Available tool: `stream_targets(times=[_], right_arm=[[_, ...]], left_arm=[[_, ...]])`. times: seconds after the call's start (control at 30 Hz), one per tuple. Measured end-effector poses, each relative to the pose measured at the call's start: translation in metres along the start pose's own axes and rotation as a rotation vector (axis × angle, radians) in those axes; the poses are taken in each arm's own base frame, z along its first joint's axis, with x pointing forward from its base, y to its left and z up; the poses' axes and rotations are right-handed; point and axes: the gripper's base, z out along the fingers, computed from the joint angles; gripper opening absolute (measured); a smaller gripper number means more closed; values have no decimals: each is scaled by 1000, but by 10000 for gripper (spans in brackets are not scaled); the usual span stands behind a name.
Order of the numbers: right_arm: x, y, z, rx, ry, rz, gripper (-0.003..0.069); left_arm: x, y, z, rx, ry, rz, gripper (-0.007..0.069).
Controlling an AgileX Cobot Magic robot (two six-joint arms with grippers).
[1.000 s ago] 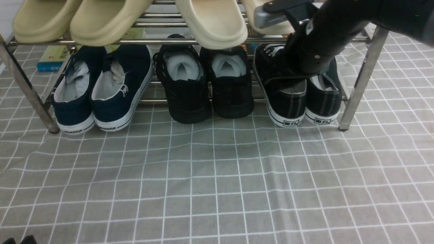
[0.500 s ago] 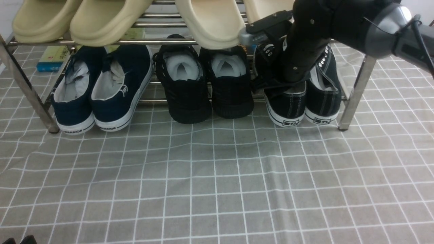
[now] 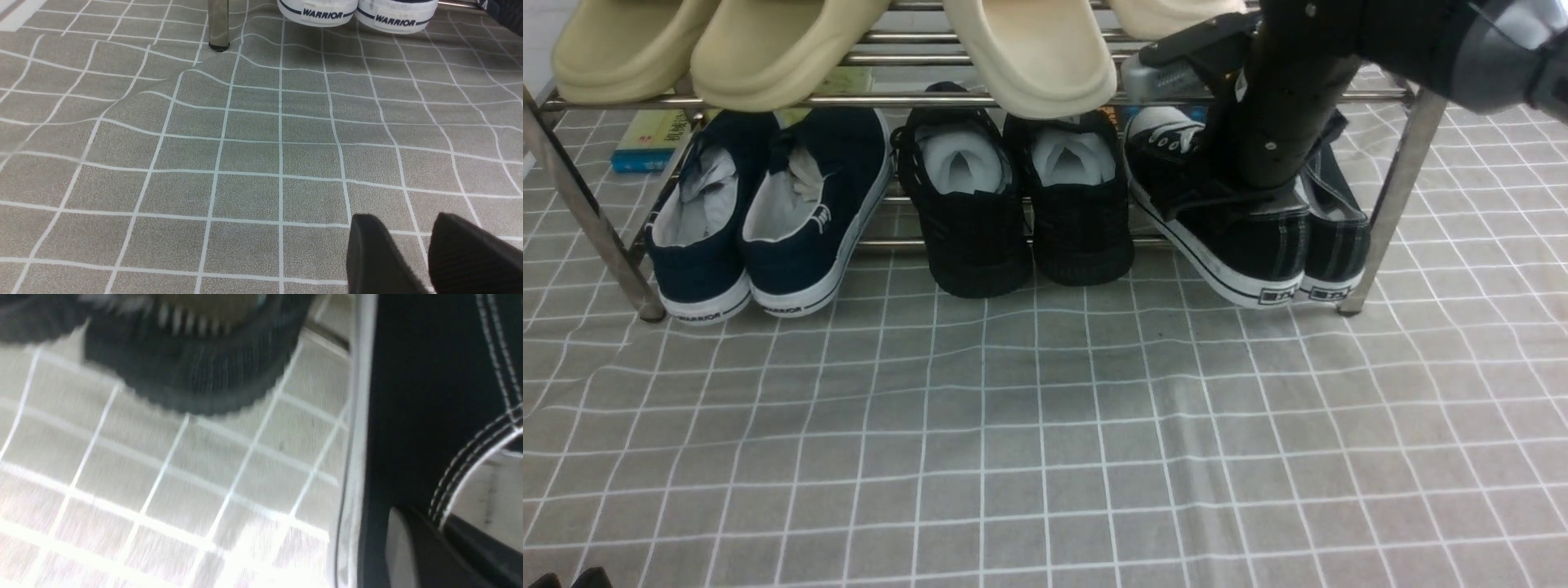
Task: Take the shoes off the shelf with your hand from the grey coffee tablecloth.
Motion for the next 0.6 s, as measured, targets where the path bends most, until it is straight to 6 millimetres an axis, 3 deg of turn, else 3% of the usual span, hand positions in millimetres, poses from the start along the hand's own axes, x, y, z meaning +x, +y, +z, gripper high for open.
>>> stream_targets(times=[0.43, 0.6], right_arm=[[12, 4, -55, -73, -13, 28, 3], [23, 11, -85, -89, -62, 21, 3]], left_arm=[[0, 0, 0, 0, 0, 0, 239], [0, 0, 0, 0, 0, 0, 239]])
